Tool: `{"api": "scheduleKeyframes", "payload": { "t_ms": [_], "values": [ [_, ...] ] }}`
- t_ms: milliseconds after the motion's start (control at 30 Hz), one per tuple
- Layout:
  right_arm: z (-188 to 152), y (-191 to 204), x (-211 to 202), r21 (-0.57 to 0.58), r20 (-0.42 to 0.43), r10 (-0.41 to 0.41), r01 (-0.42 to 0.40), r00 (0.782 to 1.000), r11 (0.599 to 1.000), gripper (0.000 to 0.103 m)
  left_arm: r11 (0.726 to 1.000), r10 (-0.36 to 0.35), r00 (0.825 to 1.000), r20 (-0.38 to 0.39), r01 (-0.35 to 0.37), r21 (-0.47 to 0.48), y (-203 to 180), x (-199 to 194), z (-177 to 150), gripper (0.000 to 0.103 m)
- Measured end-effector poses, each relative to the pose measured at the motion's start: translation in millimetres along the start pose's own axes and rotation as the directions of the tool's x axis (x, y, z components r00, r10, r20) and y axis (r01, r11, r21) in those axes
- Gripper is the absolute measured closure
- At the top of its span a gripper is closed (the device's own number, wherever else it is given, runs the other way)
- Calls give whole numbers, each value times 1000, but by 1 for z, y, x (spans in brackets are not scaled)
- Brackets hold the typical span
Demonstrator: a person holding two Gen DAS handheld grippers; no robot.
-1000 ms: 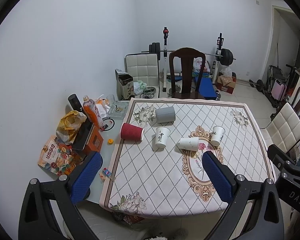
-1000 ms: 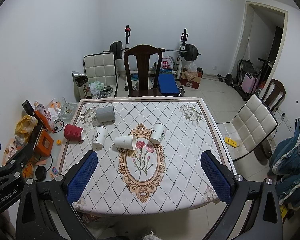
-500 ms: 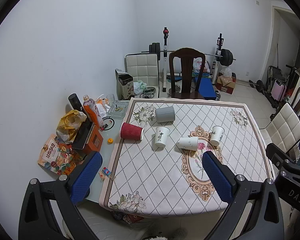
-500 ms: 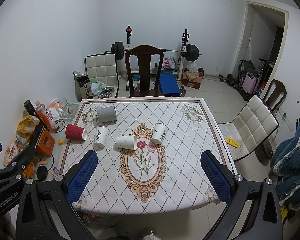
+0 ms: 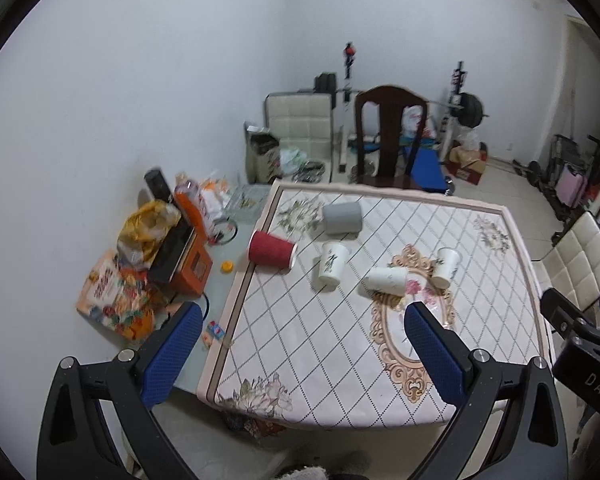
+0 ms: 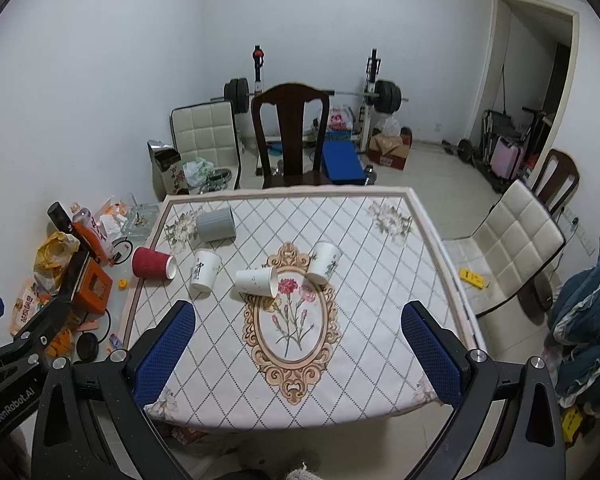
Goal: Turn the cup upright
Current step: 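Reach the left gripper to the red ribbed cup and grasp it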
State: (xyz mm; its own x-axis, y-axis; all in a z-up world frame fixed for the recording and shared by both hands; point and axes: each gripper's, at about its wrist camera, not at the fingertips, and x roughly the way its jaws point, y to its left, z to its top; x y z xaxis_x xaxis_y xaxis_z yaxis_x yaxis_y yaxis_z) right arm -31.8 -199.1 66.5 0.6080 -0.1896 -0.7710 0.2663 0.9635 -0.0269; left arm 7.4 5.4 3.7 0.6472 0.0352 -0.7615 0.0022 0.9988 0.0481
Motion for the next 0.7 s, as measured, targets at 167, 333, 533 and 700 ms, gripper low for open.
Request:
{"api": "scheduleKeyframes", "payload": {
  "t_ms": [167, 333, 533, 700],
  "values": [
    [-8, 5, 68, -11, -116, 11, -12, 993, 1000, 0, 994, 81, 990, -111, -88, -60, 19, 58, -8, 0],
    [-27, 20, 158, -1, -280, 1, -1, 960, 1000, 0, 984, 113, 955, -273, -147, -104, 46, 140, -17, 0],
    [-54, 50, 272, -7, -454, -47, 49, 890, 999, 0, 971, 29, 895, -444, -131, -200, 75, 255, -13, 0],
    [-63, 69, 343, 55, -524, -50, 93, 850, 994, 0, 932, -107, 849, -517, -95, -349, 94, 349, 4, 0]
  ]
}}
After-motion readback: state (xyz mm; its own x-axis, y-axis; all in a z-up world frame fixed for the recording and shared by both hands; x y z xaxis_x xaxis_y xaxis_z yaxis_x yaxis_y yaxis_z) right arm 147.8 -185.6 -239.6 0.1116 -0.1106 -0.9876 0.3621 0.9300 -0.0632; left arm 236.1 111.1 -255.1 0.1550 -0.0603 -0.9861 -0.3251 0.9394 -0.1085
